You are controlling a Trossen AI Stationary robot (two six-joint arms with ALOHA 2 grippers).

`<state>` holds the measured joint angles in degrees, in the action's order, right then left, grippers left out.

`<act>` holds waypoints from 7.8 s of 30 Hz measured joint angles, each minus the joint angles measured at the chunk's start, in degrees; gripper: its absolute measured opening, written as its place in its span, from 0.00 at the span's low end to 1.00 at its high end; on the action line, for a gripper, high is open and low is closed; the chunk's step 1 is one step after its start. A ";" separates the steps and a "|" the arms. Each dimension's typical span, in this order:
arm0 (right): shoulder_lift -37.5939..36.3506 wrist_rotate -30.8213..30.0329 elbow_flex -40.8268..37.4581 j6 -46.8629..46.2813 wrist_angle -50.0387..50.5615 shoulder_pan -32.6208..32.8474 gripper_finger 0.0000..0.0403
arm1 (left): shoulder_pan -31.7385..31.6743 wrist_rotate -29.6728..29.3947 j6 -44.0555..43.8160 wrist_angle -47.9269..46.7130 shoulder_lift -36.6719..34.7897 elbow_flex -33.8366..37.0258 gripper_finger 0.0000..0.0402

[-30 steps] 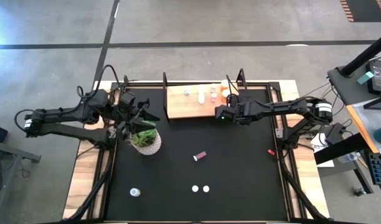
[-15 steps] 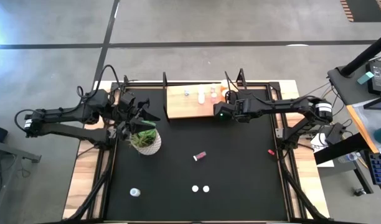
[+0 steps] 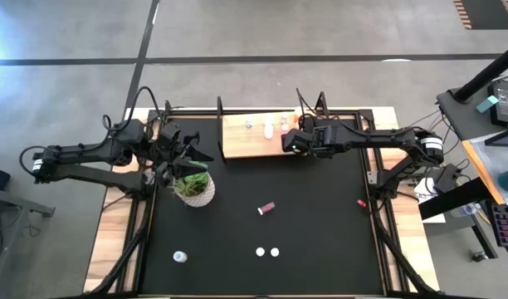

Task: Pick and place medicine bottles onto shelf by color
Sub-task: Put the orange pill bottle on the shelf aligned with the other orange pill bottles, then put the pink pill bottle on the shelf aligned with the other pink pill bottles

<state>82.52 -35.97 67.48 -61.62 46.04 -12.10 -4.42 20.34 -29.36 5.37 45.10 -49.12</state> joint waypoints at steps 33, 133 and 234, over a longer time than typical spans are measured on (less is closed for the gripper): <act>-0.07 20.95 -3.00 12.22 6.00 5.80 0.57 | 0.02 0.02 -0.24 -0.40 -0.02 0.00 0.47; 0.09 21.56 2.48 31.75 -14.71 40.97 0.57 | 10.37 -6.11 -6.91 8.57 3.97 0.00 0.47; 37.80 11.93 39.37 13.23 2.06 42.71 0.29 | 22.59 -4.19 -4.26 3.94 -8.87 0.00 0.47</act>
<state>120.32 -24.04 106.85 -48.39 48.09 30.61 18.17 16.15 -33.63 9.31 36.23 -49.12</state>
